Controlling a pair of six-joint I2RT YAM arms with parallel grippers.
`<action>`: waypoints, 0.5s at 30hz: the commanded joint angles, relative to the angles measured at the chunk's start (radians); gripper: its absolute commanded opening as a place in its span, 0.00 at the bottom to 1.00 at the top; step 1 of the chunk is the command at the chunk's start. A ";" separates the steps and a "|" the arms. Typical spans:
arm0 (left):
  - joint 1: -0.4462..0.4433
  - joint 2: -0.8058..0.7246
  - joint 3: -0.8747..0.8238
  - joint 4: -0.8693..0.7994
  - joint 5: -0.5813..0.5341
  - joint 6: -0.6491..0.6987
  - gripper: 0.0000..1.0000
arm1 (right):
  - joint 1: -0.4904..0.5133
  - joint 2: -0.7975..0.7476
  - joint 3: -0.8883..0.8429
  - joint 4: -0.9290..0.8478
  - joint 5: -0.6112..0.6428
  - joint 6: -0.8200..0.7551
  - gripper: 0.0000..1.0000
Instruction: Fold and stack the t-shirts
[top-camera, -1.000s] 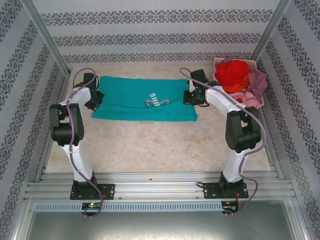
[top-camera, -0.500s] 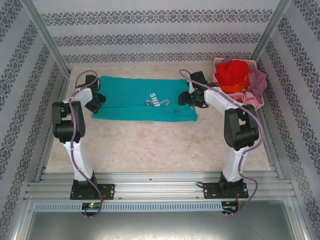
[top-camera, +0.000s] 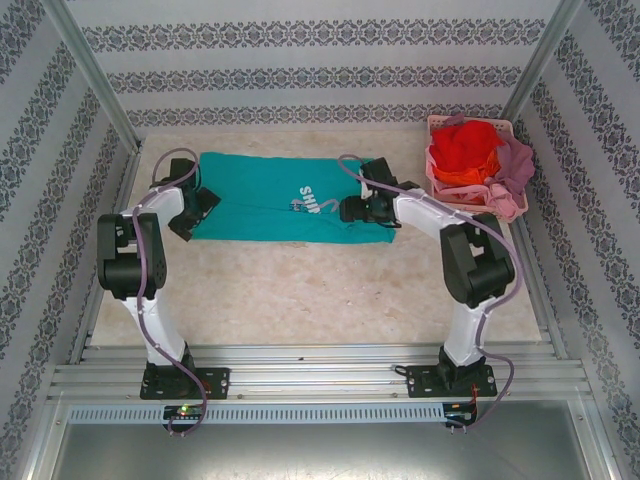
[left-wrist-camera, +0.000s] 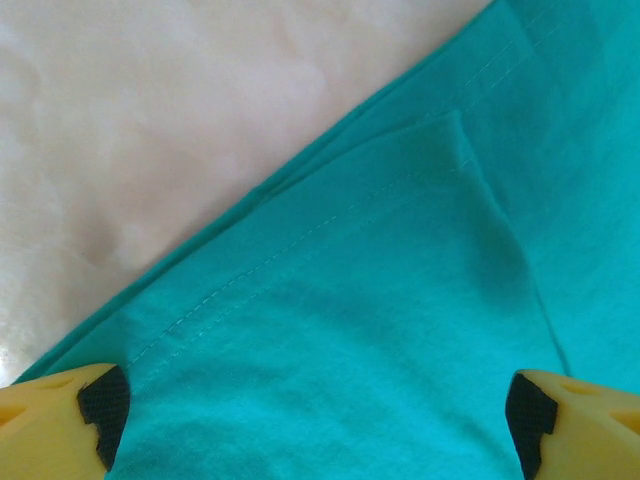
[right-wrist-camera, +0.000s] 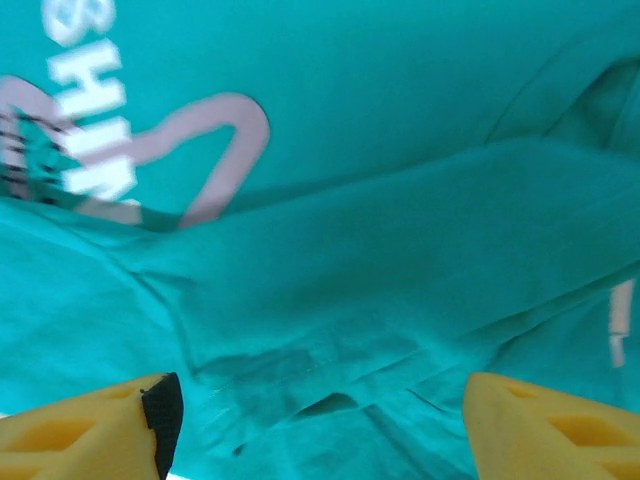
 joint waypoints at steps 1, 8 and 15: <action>-0.001 0.016 -0.064 0.088 0.029 0.033 0.96 | -0.022 0.038 -0.005 0.013 0.000 0.058 0.74; 0.005 -0.034 -0.182 0.114 0.034 0.017 0.96 | -0.041 0.014 -0.136 0.063 -0.033 0.110 0.74; 0.007 -0.163 -0.359 0.087 0.014 0.022 0.97 | -0.034 -0.109 -0.345 0.104 -0.042 0.155 0.74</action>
